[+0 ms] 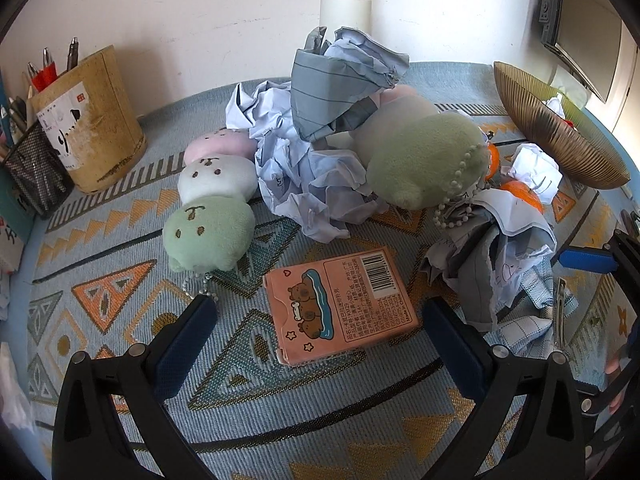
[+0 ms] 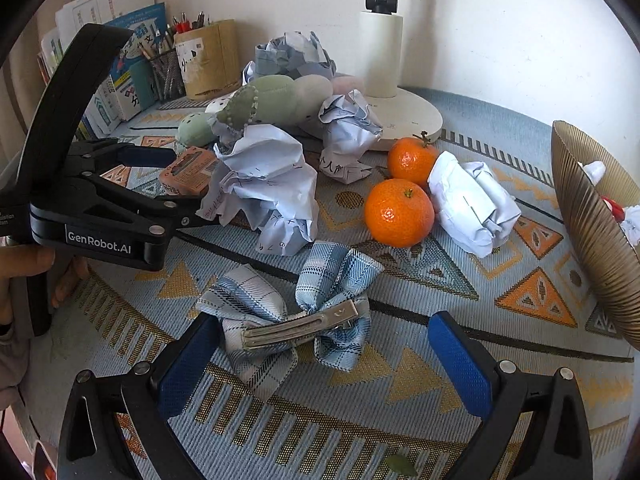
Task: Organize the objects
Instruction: 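Move the left tool toward the pink box while the right tool approaches the plaid bow, then grasp the plaid bow with the right tool while the left tool grasps the pink box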
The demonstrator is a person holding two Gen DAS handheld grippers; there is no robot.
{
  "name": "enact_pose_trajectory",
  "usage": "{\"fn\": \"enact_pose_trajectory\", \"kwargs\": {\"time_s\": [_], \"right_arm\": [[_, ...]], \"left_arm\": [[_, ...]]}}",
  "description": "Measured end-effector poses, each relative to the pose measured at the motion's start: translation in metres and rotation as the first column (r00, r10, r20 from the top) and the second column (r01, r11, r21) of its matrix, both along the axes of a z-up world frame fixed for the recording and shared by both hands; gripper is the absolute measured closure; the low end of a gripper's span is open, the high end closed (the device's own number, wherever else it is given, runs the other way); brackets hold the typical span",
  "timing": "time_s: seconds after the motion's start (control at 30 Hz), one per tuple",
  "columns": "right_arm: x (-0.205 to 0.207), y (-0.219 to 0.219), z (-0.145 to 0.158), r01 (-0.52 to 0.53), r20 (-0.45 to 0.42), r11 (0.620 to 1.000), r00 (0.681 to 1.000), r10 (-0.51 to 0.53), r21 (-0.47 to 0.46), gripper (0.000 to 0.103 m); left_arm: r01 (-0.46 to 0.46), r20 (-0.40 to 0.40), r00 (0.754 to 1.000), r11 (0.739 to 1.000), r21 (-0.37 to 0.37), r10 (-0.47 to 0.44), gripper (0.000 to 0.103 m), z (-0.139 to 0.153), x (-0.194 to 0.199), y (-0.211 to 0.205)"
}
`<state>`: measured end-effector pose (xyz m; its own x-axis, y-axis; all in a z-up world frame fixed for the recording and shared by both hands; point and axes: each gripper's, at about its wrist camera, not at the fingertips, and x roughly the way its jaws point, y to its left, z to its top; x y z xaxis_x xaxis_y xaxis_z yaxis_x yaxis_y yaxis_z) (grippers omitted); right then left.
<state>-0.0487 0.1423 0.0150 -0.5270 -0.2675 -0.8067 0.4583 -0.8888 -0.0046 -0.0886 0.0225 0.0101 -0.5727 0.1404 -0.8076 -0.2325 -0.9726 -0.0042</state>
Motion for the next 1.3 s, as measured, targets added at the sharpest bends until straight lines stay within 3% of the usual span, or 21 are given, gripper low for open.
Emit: {"fn": "enact_pose_trajectory", "kwargs": {"time_s": [0.77, 0.8, 0.83, 0.87, 0.9, 1.07, 1.3], "right_arm": [[-0.003, -0.001, 0.001, 0.014, 0.001, 1.000, 1.000, -0.014, -0.010, 0.001], [-0.003, 0.000, 0.002, 0.018, -0.003, 1.000, 1.000, -0.018, -0.010, 0.007], [-0.001, 0.001, 0.004, 0.017, -0.014, 1.000, 1.000, -0.018, -0.020, 0.028], [0.001, 0.001, 0.007, 0.012, -0.027, 0.999, 1.000, -0.012, -0.031, 0.043], [0.002, 0.001, 0.009, 0.011, -0.042, 0.999, 0.999, -0.013, -0.037, 0.054], [0.003, 0.006, 0.014, -0.021, -0.038, 0.994, 0.999, 0.017, -0.109, 0.056], [0.031, 0.007, 0.038, -0.110, -0.211, 0.976, 0.975, 0.069, -0.186, 0.057]], "left_arm": [[0.000, 0.000, 1.000, 1.000, 0.002, 0.000, 0.000, 0.001, 0.000, 0.001], [0.001, -0.002, 1.000, 1.000, 0.004, -0.001, 0.007, 0.001, 0.001, 0.000], [0.000, -0.019, 1.000, 1.000, 0.011, 0.000, 0.021, 0.004, 0.003, -0.001], [0.007, -0.044, 0.999, 1.000, 0.026, -0.006, 0.045, 0.007, 0.007, -0.003], [0.007, -0.053, 0.999, 0.999, 0.031, -0.006, 0.046, 0.009, 0.010, -0.004], [0.004, -0.087, 0.996, 0.998, 0.062, 0.001, 0.046, 0.015, 0.018, -0.010], [-0.064, -0.200, 0.976, 0.994, 0.087, 0.080, 0.045, 0.031, 0.040, -0.028]]}}
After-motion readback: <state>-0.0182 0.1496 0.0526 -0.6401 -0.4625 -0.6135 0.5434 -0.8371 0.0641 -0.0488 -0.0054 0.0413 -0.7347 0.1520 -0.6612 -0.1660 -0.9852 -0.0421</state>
